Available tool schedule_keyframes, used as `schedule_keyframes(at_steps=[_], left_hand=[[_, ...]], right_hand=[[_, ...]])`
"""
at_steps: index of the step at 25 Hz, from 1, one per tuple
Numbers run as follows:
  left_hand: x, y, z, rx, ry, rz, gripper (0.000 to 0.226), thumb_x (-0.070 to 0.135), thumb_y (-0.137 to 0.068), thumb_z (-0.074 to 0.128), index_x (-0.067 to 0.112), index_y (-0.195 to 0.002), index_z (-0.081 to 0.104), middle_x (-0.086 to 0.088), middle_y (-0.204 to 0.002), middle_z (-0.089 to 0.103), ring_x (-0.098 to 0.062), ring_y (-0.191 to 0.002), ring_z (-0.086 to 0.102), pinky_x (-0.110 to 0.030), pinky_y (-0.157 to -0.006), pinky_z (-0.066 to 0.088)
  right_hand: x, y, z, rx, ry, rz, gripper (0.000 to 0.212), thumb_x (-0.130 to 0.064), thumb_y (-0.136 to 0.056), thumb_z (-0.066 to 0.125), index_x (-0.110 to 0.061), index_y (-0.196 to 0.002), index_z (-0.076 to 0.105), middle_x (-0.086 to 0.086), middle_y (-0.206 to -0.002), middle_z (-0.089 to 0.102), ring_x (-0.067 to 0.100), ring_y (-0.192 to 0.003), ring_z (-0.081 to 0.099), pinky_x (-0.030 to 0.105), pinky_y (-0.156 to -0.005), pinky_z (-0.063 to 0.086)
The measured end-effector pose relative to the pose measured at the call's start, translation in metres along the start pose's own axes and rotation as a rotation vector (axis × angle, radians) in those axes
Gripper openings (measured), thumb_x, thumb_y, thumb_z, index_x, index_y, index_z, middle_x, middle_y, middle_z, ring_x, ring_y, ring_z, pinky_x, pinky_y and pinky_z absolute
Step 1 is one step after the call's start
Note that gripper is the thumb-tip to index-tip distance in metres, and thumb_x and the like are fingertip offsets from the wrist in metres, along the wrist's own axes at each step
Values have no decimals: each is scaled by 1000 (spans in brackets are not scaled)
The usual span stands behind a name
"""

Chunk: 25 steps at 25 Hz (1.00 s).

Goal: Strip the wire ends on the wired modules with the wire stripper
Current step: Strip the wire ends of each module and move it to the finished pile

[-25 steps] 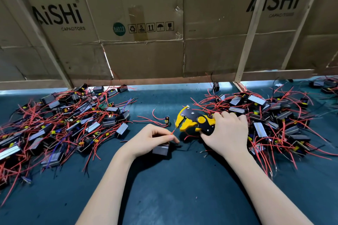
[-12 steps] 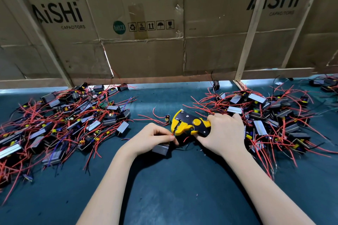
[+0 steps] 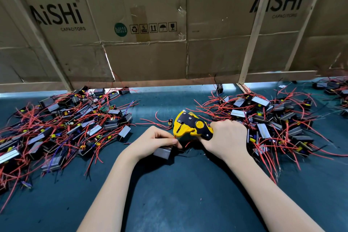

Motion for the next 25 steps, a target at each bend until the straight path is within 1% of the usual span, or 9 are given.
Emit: schedule_keyframes(at_steps=[2, 6, 9, 11, 14, 19, 22, 24, 25], left_hand=[[1, 1, 0, 5, 7, -4, 20, 13, -94, 62, 16, -86, 80, -3, -93, 77, -2, -83, 66, -12, -79, 46], [0, 3, -1, -6, -12, -25, 19, 16, -95, 63, 13, -87, 80, -3, -94, 77, -6, -86, 68, -13, -79, 47], [0, 6, -11, -2, -8, -32, 19, 18, -94, 63, 12, -86, 80, 3, -79, 74, -9, -72, 62, -14, -69, 46], [2, 10, -20, 100, 10, -21, 20, 15, -92, 64, 8, -82, 78, 4, -62, 61, -12, -60, 48, -18, -59, 39], [16, 11, -32, 382, 72, 33, 25, 9, -92, 62, 4, -70, 74, -7, -64, 61, -17, -63, 47, -27, -62, 35], [98, -33, 10, 566, 98, 227, 23, 8, -95, 58, -1, -79, 72, -1, -64, 62, -8, -56, 53, -15, -53, 38], [146, -71, 62, 333, 227, 245, 25, 6, -97, 55, -2, -120, 62, -8, -83, 69, -14, -67, 67, -14, -57, 46], [159, -82, 91, 35, 195, 188, 56, 12, -97, 58, 8, -147, 34, -6, -107, 72, -21, -97, 70, -24, -80, 53], [157, -82, 96, -26, 137, 178, 62, 16, -96, 61, 14, -150, 31, -5, -113, 72, -21, -108, 67, -33, -92, 53]], right_hand=[[-1, 2, 0, 74, -13, -11, 50, -61, -58, 79, -14, -62, 63, 7, -61, 63, 30, -58, 62, 31, -59, 33], [3, 2, 3, 235, -44, 47, 56, -62, -59, 78, -11, -77, 62, 4, -72, 61, 30, -69, 59, 39, -70, 38], [8, 2, 5, 258, -52, 81, 57, -63, -59, 79, -12, -78, 62, 4, -72, 59, 30, -70, 58, 39, -69, 37], [11, 2, 8, 212, -43, 74, 56, -61, -57, 81, -12, -78, 64, 5, -73, 61, 30, -72, 59, 39, -69, 37], [10, 3, 11, 156, -29, 41, 53, -57, -54, 83, -12, -75, 65, 6, -73, 63, 31, -72, 60, 40, -70, 38], [5, 4, 15, 108, -43, 6, 53, -63, -55, 79, -16, -77, 66, 5, -77, 65, 30, -75, 62, 39, -70, 36], [6, 4, 14, 46, -49, 39, 50, -64, -58, 74, -21, -81, 66, 4, -83, 67, 29, -83, 63, 39, -77, 37], [5, 4, 12, 36, -54, 50, 47, -60, -55, 77, -19, -77, 67, 5, -79, 67, 30, -78, 65, 40, -76, 43], [6, 4, 11, 49, -65, 53, 46, -57, -53, 80, -17, -73, 67, 6, -74, 66, 30, -73, 65, 40, -72, 45]])
Point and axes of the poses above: each hand's wrist, its own y-axis away from the middle knuckle, its own z-axis out of the palm, x = y × z, the point moved 2 cm from there along -y, towards the middle knuckle
